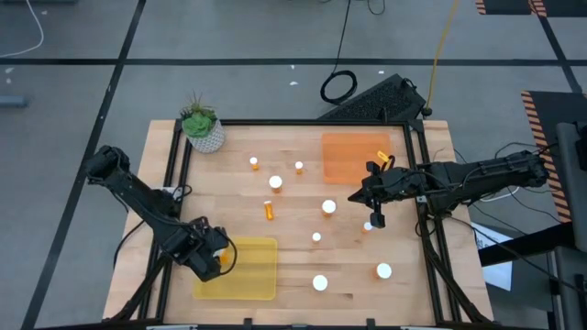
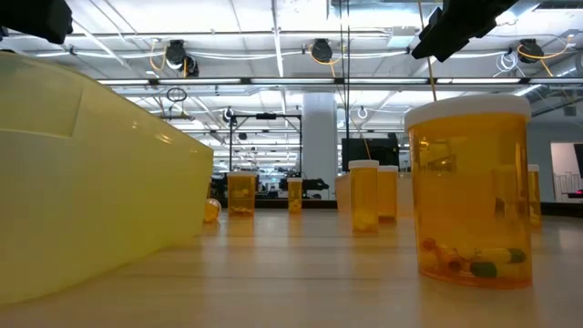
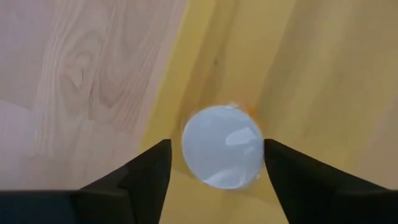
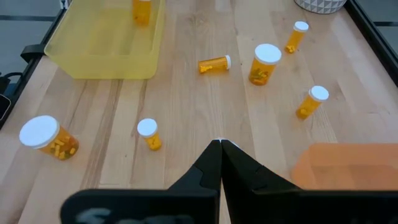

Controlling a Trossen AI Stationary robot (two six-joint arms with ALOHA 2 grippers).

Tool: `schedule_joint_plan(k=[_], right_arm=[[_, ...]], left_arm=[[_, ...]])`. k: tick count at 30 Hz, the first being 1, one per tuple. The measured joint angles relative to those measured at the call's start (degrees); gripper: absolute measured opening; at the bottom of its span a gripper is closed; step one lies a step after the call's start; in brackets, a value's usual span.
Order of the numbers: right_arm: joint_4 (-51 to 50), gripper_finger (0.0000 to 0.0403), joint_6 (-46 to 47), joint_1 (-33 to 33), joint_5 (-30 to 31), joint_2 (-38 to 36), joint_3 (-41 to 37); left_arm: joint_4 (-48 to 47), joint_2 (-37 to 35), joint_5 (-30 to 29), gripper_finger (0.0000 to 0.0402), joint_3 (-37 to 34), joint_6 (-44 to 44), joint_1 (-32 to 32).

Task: Pick and place medicine bottles into bin by pill shape (circle, oval)
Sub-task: Put the large pill bottle into the yellow bin

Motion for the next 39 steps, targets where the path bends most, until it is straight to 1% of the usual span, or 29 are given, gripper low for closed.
schedule_joint_plan(k=[4, 8, 16, 21, 30, 35, 39], right_arm=[[0.0, 0.0000, 0.0, 0.0, 0.0, 0.0, 0.0], [0.0, 0.0000, 0.0, 0.0, 0.0, 0.0, 0.0], [0.0, 0.0000, 0.0, 0.0, 0.0, 0.0, 0.0], [0.0, 0.0000, 0.0, 0.0, 0.0, 0.0, 0.0], [0.0, 0.0000, 0.2, 0.0, 0.0, 0.0, 0.0], [0.0, 0.0000, 1.5, 0.0, 0.0, 0.0, 0.0], [0.8, 0.0000, 4.0, 0.0, 0.0, 0.0, 0.0]], left_arm=[[0.0, 0.0, -0.1, 0.0275, 0.0, 0.0, 0.0], [0.0, 0.0, -0.1, 0.0276, 0.0, 0.0, 0.0], [0.6, 0.0, 0.6, 0.0253, 0.0, 0.0, 0.0], [3.0, 0.0, 1.6, 0.0242, 0.0, 0.6, 0.0], [3.1, 0.0, 1.9, 0.0226, 0.1, 1.8, 0.0], [3.1, 0.0, 2.7, 0.0214, 2.0, 3.7, 0.5], [2.7, 0.0, 2.0, 0.0204, 4.3, 6.3, 0.5]])
